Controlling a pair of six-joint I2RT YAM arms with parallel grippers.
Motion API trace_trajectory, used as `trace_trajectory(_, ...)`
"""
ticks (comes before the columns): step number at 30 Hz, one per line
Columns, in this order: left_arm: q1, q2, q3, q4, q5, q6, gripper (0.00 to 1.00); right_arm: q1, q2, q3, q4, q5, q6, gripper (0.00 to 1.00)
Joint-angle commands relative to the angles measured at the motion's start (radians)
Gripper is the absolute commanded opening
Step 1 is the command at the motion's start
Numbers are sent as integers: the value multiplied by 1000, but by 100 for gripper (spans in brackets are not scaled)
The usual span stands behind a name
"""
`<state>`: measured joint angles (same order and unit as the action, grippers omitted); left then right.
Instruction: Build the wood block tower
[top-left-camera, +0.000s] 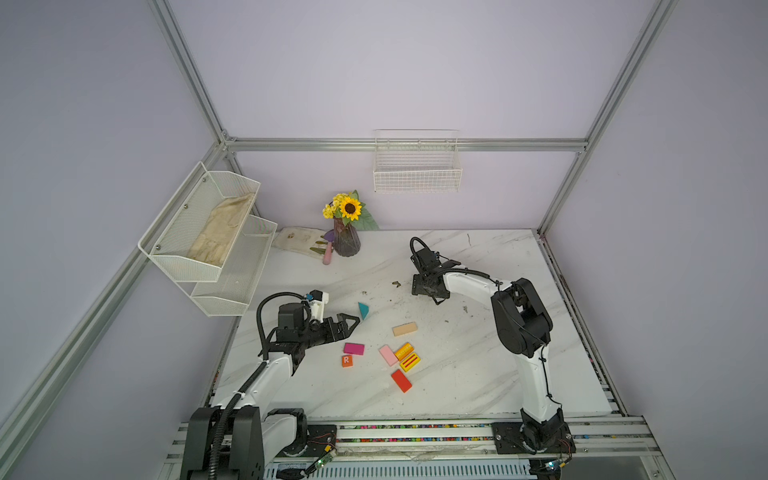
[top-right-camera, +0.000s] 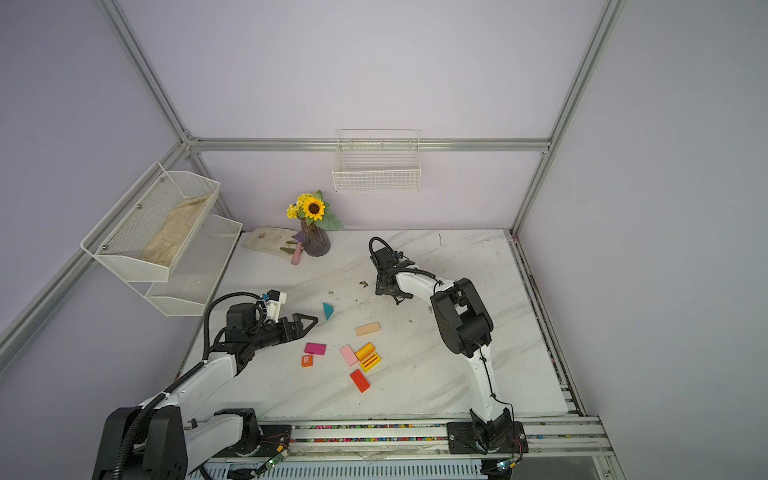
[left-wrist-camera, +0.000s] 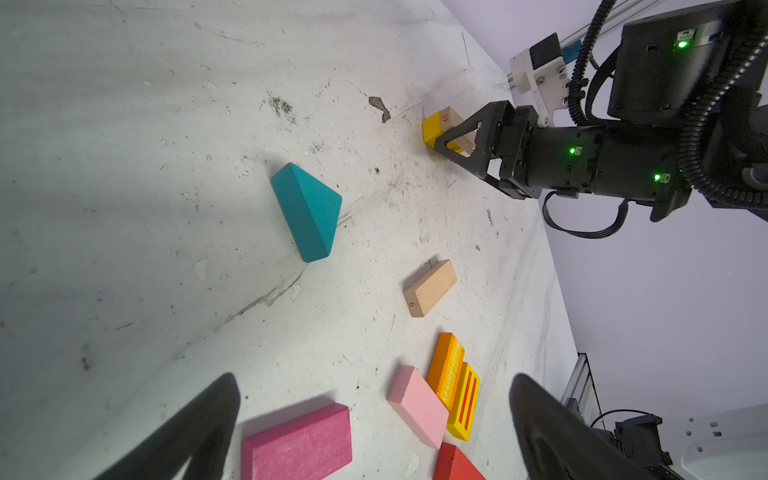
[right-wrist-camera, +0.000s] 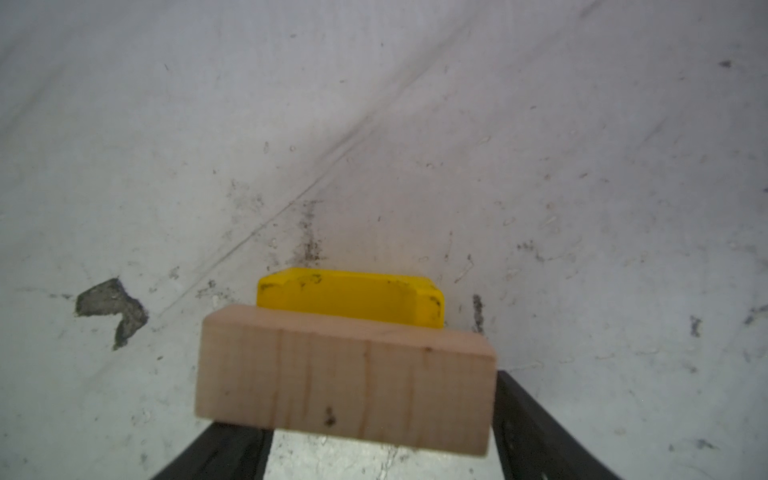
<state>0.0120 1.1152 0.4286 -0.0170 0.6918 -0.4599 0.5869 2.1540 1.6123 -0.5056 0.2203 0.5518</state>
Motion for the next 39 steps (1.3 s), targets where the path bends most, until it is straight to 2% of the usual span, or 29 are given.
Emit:
trace_trajectory(1,1,3,69,28,5,13,100,-6,-45,-25,-13,28,-8,82)
trace_trajectory(23,1,6,70,27,6,13,100,-78,-84,-97,-1,8,-23,81)
trace_trajectory(39,0,14,72,26,6,13,100,-81,-90,-91,41,-78,-26,82)
